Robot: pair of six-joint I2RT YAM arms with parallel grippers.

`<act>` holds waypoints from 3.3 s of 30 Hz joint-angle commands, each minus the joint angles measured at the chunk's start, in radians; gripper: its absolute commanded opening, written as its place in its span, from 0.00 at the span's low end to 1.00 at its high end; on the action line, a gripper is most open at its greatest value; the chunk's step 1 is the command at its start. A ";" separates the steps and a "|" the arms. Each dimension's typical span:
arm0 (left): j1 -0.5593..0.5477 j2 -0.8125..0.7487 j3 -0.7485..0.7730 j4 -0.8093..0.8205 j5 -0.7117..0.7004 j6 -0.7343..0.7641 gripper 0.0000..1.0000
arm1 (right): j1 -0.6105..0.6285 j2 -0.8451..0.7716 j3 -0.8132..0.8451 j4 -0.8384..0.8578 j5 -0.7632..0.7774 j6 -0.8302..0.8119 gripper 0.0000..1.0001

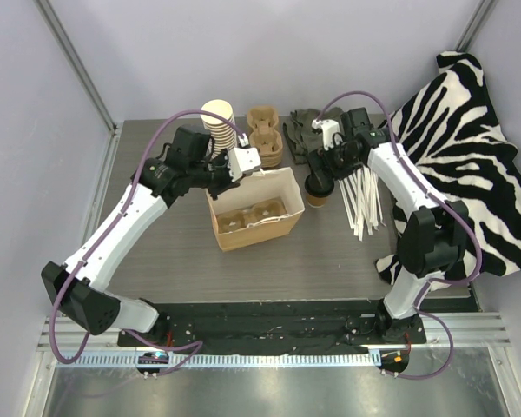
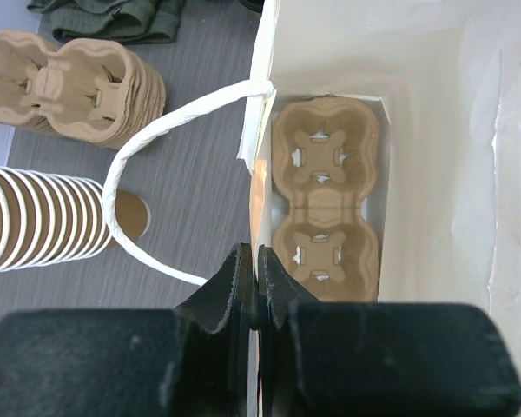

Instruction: Pack the takeout coffee

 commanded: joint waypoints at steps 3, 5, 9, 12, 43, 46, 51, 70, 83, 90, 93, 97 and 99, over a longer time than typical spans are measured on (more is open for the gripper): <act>0.004 -0.007 0.001 0.007 0.027 -0.012 0.00 | 0.000 0.006 -0.055 0.145 0.060 -0.018 1.00; 0.004 -0.003 0.004 0.007 0.029 -0.015 0.00 | 0.000 0.012 -0.058 0.152 0.055 -0.017 1.00; 0.004 0.005 0.007 0.009 0.029 -0.019 0.00 | 0.000 0.020 -0.068 0.178 0.041 -0.027 1.00; 0.004 0.008 0.010 0.010 0.029 -0.021 0.00 | 0.000 0.027 -0.074 0.190 0.032 -0.036 1.00; 0.004 0.022 0.010 -0.004 0.030 -0.030 0.00 | 0.000 0.005 -0.195 0.331 0.047 -0.073 0.99; 0.004 0.026 0.015 -0.005 0.030 -0.027 0.00 | 0.001 0.001 -0.180 0.322 0.055 -0.076 1.00; 0.004 0.034 0.021 -0.005 0.035 -0.026 0.00 | 0.000 0.001 -0.161 0.293 0.066 -0.087 1.00; 0.002 0.042 0.043 -0.019 0.033 -0.018 0.00 | -0.026 0.073 -0.034 0.175 -0.023 -0.062 0.97; 0.004 0.046 0.049 -0.020 0.035 -0.018 0.00 | -0.053 0.074 0.006 0.144 -0.060 -0.051 1.00; 0.004 0.052 0.052 -0.019 0.039 -0.019 0.00 | -0.053 0.067 -0.005 0.159 -0.051 -0.054 0.99; 0.004 0.054 0.052 -0.014 0.039 -0.019 0.00 | -0.053 0.067 -0.018 0.179 -0.040 -0.054 0.98; 0.004 0.055 0.052 -0.013 0.039 -0.019 0.00 | -0.051 0.074 -0.029 0.195 -0.026 -0.060 0.99; 0.004 0.057 0.052 -0.013 0.038 -0.019 0.00 | -0.051 0.075 -0.037 0.205 -0.022 -0.062 0.98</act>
